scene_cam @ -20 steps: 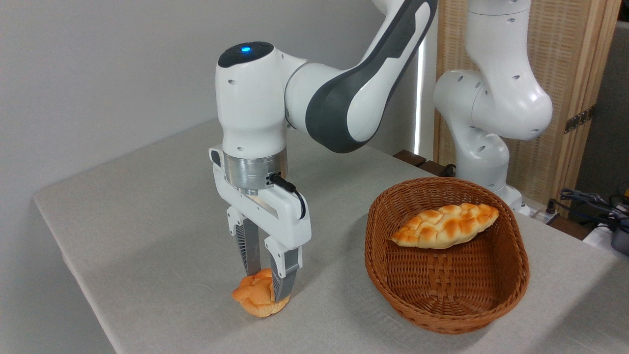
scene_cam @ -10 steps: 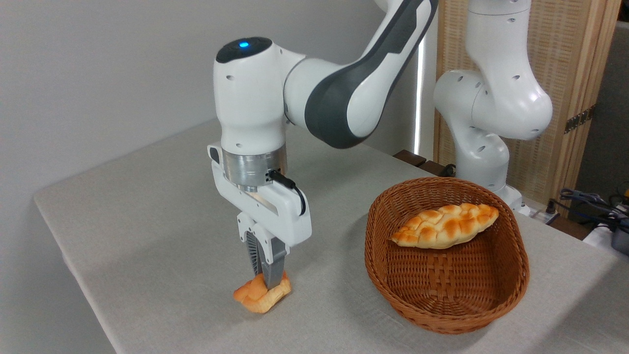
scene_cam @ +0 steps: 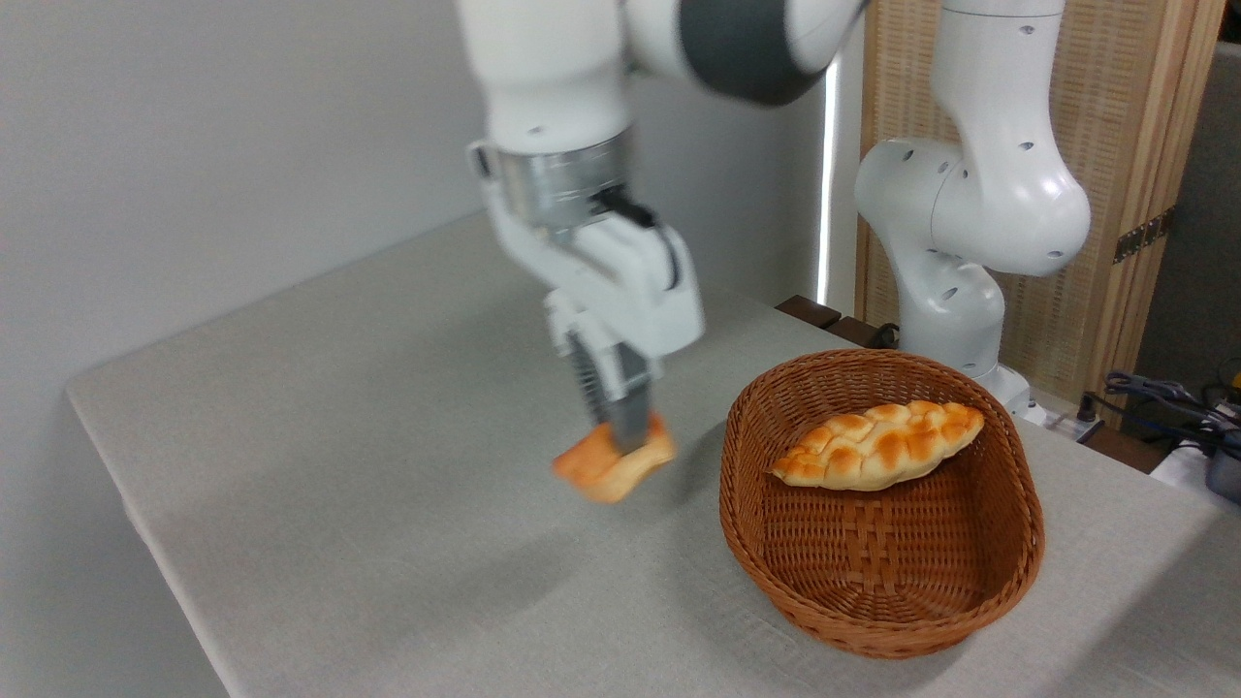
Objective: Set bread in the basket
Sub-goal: 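Lift the bun and carry it over the wicker basket, then lower the bun into the basket beside the braided roll and release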
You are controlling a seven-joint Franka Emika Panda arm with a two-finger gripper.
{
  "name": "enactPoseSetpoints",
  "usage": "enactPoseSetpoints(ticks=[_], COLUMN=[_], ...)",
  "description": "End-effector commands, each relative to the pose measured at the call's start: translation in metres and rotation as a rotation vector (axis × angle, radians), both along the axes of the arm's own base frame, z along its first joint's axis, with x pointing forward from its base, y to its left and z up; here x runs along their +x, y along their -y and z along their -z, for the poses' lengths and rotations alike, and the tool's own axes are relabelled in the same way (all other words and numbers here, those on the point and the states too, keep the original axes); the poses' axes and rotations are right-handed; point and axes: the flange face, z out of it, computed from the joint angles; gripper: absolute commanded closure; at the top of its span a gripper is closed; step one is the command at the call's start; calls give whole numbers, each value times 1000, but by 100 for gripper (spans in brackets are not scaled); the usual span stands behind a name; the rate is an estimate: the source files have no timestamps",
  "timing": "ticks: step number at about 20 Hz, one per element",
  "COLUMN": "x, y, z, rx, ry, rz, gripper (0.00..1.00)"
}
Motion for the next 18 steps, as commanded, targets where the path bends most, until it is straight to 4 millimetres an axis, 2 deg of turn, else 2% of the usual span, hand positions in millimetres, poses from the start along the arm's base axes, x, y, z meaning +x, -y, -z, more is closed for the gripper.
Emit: enactPoseSetpoints(ticks=[1, 3, 5, 6, 7, 12, 14, 17, 18], x=[-33, -46, -57, -63, -66, -74, -72, -73, -73], y=[-51, -78, -100, -110, -115, -116, -109, -108, -108], z=[-10, -11, -1, 6, 14, 49, 58, 65, 65], rx=[-2, 18, 23, 21, 16, -20, -24, -28, -27], ry=[-62, -89, -133, -154, -171, -228, -246, -254, -253], rz=[153, 233, 297, 322, 351, 417, 430, 431, 431], gripper=[100, 97, 94, 89, 81, 37, 13, 0, 0])
